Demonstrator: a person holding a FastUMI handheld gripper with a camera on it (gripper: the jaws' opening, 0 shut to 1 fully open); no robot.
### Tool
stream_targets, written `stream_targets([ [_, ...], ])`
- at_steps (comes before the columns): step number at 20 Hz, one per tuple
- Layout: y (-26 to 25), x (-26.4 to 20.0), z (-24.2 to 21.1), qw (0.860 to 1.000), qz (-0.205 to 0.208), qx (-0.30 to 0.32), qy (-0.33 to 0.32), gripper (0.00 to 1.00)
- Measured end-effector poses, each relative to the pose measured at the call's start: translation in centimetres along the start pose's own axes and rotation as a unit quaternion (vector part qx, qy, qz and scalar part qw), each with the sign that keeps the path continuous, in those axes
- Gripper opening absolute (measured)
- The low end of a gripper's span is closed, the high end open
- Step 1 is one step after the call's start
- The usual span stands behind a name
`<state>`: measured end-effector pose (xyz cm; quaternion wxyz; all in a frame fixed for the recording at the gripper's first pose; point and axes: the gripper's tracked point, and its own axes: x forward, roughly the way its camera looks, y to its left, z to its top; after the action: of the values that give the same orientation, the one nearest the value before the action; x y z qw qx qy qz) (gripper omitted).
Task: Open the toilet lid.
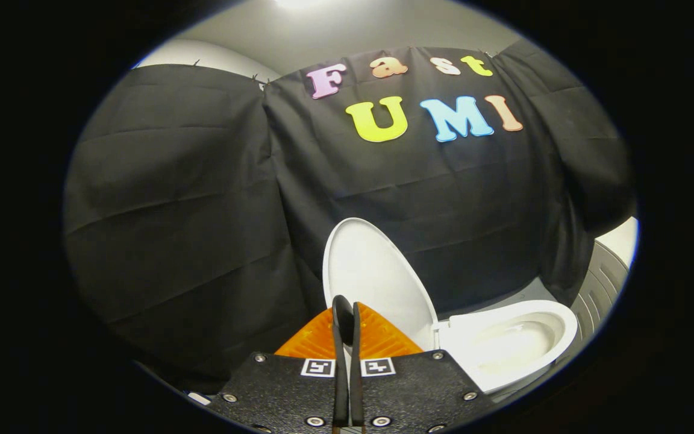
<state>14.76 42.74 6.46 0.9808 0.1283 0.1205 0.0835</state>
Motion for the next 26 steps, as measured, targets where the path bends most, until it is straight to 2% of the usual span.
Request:
stream_targets([
  [4,0.1,0.1,0.0,0.999,0.027,-0.023,-0.001,0.05],
  [7,-0.4,0.0,-2.1,0.998,0.055,-0.009,0.028,0.50],
  [10,-1.0,-1.1,-1.5,0.997,0.069,-0.001,0.023,0.95],
  [16,-3.0,-3.3,1.7,0.996,0.077,-0.046,-0.011,0.96],
  [26,-10.0,-7.8,7.9,0.995,0.050,-0.049,-0.077,0.96],
])
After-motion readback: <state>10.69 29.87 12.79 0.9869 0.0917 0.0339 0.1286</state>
